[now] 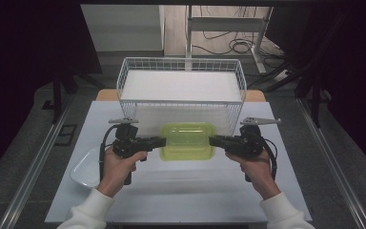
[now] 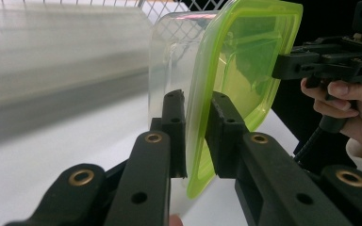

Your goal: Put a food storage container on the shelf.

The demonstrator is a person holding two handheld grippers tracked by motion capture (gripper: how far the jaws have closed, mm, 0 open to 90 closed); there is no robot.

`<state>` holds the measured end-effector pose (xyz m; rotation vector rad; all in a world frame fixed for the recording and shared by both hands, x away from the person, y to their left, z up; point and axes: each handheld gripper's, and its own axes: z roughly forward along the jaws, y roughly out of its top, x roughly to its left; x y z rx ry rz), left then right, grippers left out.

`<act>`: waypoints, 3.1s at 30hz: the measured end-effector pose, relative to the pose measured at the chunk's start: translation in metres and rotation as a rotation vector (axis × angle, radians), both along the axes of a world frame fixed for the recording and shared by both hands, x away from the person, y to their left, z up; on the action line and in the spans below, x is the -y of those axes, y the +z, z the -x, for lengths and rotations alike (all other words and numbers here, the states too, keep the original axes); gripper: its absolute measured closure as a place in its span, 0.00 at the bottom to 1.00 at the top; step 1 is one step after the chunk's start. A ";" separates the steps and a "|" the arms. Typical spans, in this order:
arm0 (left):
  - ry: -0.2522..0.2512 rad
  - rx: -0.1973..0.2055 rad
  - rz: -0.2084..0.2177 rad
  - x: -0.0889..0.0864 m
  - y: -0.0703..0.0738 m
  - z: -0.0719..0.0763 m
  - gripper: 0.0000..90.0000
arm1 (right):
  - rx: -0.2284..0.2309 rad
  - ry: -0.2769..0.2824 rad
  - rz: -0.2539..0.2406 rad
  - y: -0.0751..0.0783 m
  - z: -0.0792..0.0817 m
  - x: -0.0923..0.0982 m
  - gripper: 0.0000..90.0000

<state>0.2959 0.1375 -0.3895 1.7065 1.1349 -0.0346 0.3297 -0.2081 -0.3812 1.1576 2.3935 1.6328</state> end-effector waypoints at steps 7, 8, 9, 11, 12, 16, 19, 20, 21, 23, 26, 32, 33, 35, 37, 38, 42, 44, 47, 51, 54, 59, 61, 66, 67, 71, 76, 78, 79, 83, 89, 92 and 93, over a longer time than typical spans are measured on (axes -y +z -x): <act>0.006 0.024 0.005 -0.001 0.023 -0.008 0.87 | 0.025 0.000 -0.009 0.018 -0.008 -0.001 0.87; 0.007 0.028 0.004 0.000 0.027 -0.008 0.87 | 0.029 -0.001 -0.011 0.021 -0.010 -0.001 0.87; 0.009 0.034 0.003 0.000 0.030 -0.009 0.87 | 0.036 -0.001 -0.013 0.024 -0.011 -0.001 0.87; 0.012 0.039 0.006 -0.001 0.036 -0.011 0.87 | 0.047 0.000 -0.014 0.030 -0.013 -0.001 0.87; 0.010 0.042 0.008 -0.001 0.038 -0.012 0.87 | 0.050 0.000 -0.016 0.034 -0.014 -0.001 0.87; 0.006 0.046 0.016 -0.003 0.047 -0.018 0.87 | 0.056 0.004 -0.031 0.045 -0.019 -0.001 0.87; 0.005 0.050 0.026 -0.003 0.054 -0.024 0.87 | 0.053 0.004 -0.043 0.052 -0.023 -0.001 0.87; 0.004 0.050 0.028 -0.004 0.055 -0.026 0.87 | 0.057 0.004 -0.048 0.055 -0.025 0.000 0.87; 0.006 0.049 0.034 -0.004 0.058 -0.029 0.87 | 0.059 0.005 -0.054 0.057 -0.027 0.000 0.87; 0.006 0.049 0.035 -0.005 0.064 -0.035 0.87 | 0.060 0.003 -0.061 0.062 -0.033 -0.001 0.87; 0.010 0.053 0.026 -0.005 0.071 -0.044 0.87 | 0.059 -0.006 -0.060 0.069 -0.041 -0.002 0.87; -0.001 0.055 0.023 -0.006 0.084 -0.062 0.87 | 0.068 -0.016 -0.071 0.079 -0.059 -0.002 0.87; -0.005 0.053 0.025 -0.007 0.086 -0.067 0.87 | 0.068 -0.015 -0.072 0.080 -0.061 -0.002 0.87; -0.009 0.051 0.031 -0.008 0.088 -0.072 0.87 | 0.064 -0.012 -0.073 0.085 -0.067 -0.003 0.87; -0.011 0.047 0.039 -0.009 0.090 -0.078 0.87 | 0.064 -0.014 -0.073 0.089 -0.074 -0.003 0.87; -0.012 0.047 0.040 -0.010 0.091 -0.082 0.87 | 0.064 -0.014 -0.073 0.089 -0.074 -0.003 0.87; -0.019 0.036 0.047 -0.013 0.094 -0.097 0.87 | 0.058 -0.022 -0.079 0.093 -0.084 -0.006 0.87; -0.023 0.030 0.046 -0.014 0.095 -0.104 0.87 | 0.053 -0.027 -0.086 0.093 -0.091 -0.006 0.87; -0.031 0.025 0.039 -0.014 0.096 -0.113 0.88 | 0.035 -0.032 -0.093 0.092 -0.099 -0.007 0.87; -0.038 0.012 0.045 -0.016 0.095 -0.124 0.88 | 0.025 -0.036 -0.096 0.092 -0.107 -0.007 0.87; -0.035 0.004 0.046 -0.017 0.093 -0.130 0.88 | 0.014 -0.043 -0.094 0.091 -0.112 -0.009 0.87; -0.012 -0.030 0.048 -0.019 0.091 -0.146 0.88 | -0.011 -0.058 -0.095 0.090 -0.122 -0.011 0.87; -0.003 -0.039 0.058 -0.020 0.091 -0.151 0.88 | -0.025 -0.062 -0.106 0.089 -0.129 -0.013 0.87; 0.005 -0.069 0.049 -0.021 0.083 -0.162 0.88 | -0.051 -0.072 -0.090 0.083 -0.143 -0.017 0.87; 0.012 -0.077 0.054 -0.021 0.081 -0.165 0.88 | -0.062 -0.074 -0.087 0.082 -0.145 -0.017 0.87; 0.016 -0.097 0.044 -0.022 0.076 -0.173 0.88 | -0.106 -0.092 -0.093 0.074 -0.156 -0.019 0.87; 0.046 -0.136 0.087 -0.024 0.069 -0.183 0.88 | -0.155 -0.120 -0.099 0.069 -0.166 -0.022 0.87; 0.060 -0.153 0.109 -0.025 0.067 -0.187 0.88 | -0.159 -0.130 -0.086 0.069 -0.170 -0.024 0.86; 0.065 -0.159 0.117 -0.026 0.066 -0.189 0.88 | -0.169 -0.137 -0.080 0.069 -0.172 -0.025 0.85; 0.097 -0.195 0.150 -0.026 0.062 -0.196 0.87 | -0.213 -0.182 -0.089 0.067 -0.181 -0.029 0.84; 0.120 -0.228 0.171 -0.027 0.057 -0.203 0.85 | -0.294 -0.233 -0.129 0.062 -0.192 -0.031 0.82; 0.131 -0.231 0.183 -0.026 0.053 -0.205 0.83 | -0.318 -0.249 -0.134 0.060 -0.196 -0.032 0.82; 0.134 -0.232 0.187 -0.026 0.052 -0.206 0.83 | -0.332 -0.257 -0.137 0.059 -0.197 -0.032 0.81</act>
